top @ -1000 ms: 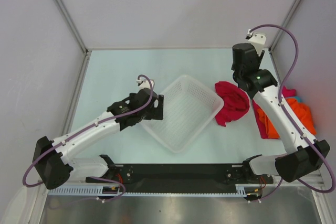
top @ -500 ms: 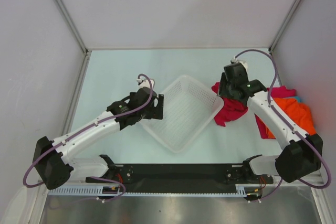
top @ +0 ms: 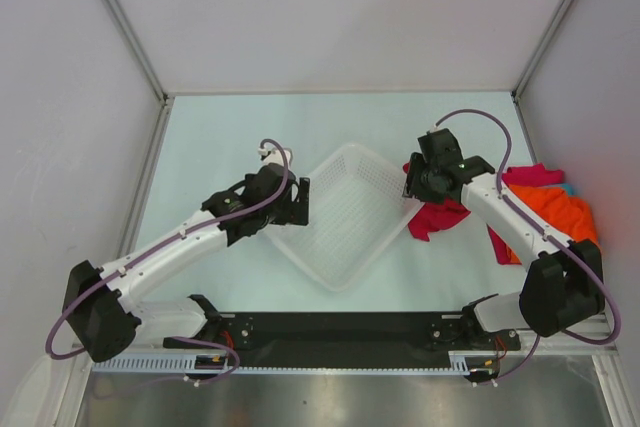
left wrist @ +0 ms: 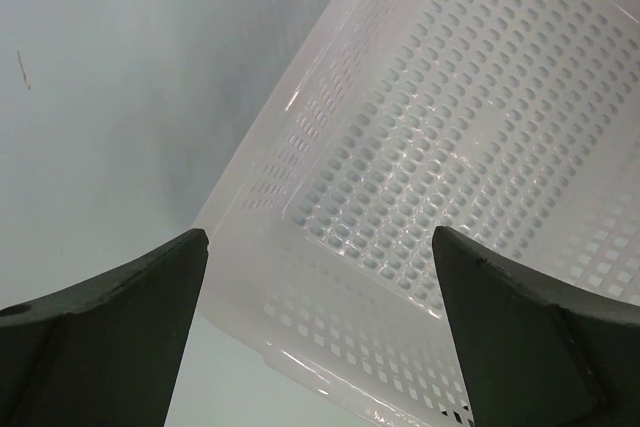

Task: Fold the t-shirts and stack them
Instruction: Move the tshirt to the center of the board

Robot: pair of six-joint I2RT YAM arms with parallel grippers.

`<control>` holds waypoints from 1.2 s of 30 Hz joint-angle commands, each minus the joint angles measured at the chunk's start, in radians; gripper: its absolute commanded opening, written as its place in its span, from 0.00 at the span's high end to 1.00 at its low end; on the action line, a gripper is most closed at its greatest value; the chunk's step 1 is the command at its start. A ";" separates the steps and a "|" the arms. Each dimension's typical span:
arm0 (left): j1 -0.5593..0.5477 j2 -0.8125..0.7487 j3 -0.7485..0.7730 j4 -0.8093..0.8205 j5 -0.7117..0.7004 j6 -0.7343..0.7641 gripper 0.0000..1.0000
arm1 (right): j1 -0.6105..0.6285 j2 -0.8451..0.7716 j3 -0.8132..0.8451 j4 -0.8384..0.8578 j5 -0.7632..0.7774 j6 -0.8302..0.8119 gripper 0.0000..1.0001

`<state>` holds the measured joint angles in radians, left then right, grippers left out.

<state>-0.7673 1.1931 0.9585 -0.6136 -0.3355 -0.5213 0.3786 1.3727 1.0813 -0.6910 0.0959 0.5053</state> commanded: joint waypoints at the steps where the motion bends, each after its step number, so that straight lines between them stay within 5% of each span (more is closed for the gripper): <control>1: 0.020 -0.026 -0.010 0.018 0.007 0.026 0.00 | 0.005 0.005 0.008 0.002 0.019 0.010 0.48; 32: 0.095 -0.070 -0.012 0.012 0.055 0.069 0.00 | 0.043 0.009 -0.037 -0.038 0.042 0.053 0.48; 35: 0.100 -0.078 -0.010 0.008 0.059 0.069 0.00 | 0.049 0.028 -0.040 -0.022 0.013 0.059 0.52; 36: 0.102 -0.081 -0.009 0.003 0.061 0.067 0.00 | 0.052 0.031 -0.041 -0.019 0.005 0.061 0.60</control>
<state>-0.6769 1.1446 0.9291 -0.6086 -0.2932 -0.4706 0.4202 1.3888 1.0321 -0.7418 0.1341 0.5507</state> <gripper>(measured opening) 0.994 0.491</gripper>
